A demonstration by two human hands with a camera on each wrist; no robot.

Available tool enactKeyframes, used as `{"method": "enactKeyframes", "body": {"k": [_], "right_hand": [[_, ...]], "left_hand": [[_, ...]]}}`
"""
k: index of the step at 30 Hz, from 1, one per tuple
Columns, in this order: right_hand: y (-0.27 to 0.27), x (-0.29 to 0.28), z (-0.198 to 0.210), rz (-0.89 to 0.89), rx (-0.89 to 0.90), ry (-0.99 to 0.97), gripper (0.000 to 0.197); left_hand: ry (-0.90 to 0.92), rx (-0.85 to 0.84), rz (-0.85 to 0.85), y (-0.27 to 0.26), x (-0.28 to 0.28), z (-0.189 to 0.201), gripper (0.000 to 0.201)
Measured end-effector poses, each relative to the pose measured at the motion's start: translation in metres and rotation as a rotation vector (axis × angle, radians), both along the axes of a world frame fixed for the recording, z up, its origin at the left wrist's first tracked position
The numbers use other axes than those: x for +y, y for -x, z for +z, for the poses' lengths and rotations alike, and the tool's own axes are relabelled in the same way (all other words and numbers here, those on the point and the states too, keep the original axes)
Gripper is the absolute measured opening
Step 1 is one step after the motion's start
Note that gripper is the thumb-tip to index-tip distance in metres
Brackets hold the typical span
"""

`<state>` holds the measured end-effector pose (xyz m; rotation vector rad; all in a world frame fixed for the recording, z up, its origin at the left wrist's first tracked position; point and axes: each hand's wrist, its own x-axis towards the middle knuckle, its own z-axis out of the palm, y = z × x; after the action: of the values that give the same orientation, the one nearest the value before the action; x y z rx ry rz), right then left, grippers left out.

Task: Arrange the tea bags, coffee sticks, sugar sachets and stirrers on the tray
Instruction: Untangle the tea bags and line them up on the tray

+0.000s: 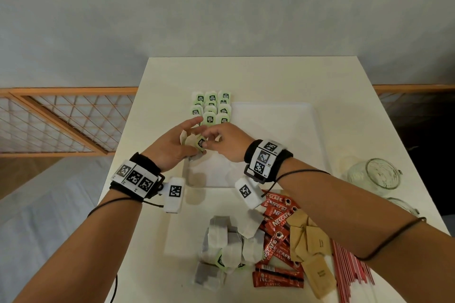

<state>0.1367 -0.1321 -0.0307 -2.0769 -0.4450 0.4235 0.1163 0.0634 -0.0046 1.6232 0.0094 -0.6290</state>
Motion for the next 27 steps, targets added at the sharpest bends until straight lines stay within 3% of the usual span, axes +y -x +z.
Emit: {"method": "enactKeyframes", "body": {"k": [4, 7, 10, 12, 15, 16, 19, 27], "right_hand": [[0.001, -0.008, 0.003, -0.065, 0.017, 0.022, 0.02], [0.002, -0.01, 0.007, -0.063, 0.076, -0.061, 0.004], [0.004, -0.007, 0.007, -0.033, 0.093, -0.143, 0.026], [0.005, -0.006, 0.007, 0.009, 0.067, -0.135, 0.03], [0.006, -0.005, 0.006, 0.054, 0.069, -0.145, 0.012], [0.006, -0.006, 0.007, 0.044, 0.068, -0.147, 0.015], [0.008, -0.009, 0.008, -0.023, 0.047, -0.121, 0.016], [0.006, -0.018, 0.013, -0.173, 0.105, -0.132, 0.015]], "left_hand": [[0.01, 0.018, 0.008, 0.0, 0.0, 0.0, 0.093], [-0.038, -0.008, -0.034, 0.002, 0.001, 0.0, 0.095], [-0.091, -0.05, -0.076, 0.003, -0.001, 0.002, 0.094], [-0.099, -0.054, -0.086, 0.003, -0.004, 0.004, 0.098], [-0.066, -0.03, -0.087, 0.003, -0.004, 0.003, 0.105], [-0.064, -0.029, -0.08, 0.003, -0.004, 0.002, 0.104], [-0.059, -0.059, -0.076, 0.003, -0.005, 0.002, 0.087], [-0.148, -0.143, -0.001, 0.007, -0.006, -0.003, 0.013]]}}
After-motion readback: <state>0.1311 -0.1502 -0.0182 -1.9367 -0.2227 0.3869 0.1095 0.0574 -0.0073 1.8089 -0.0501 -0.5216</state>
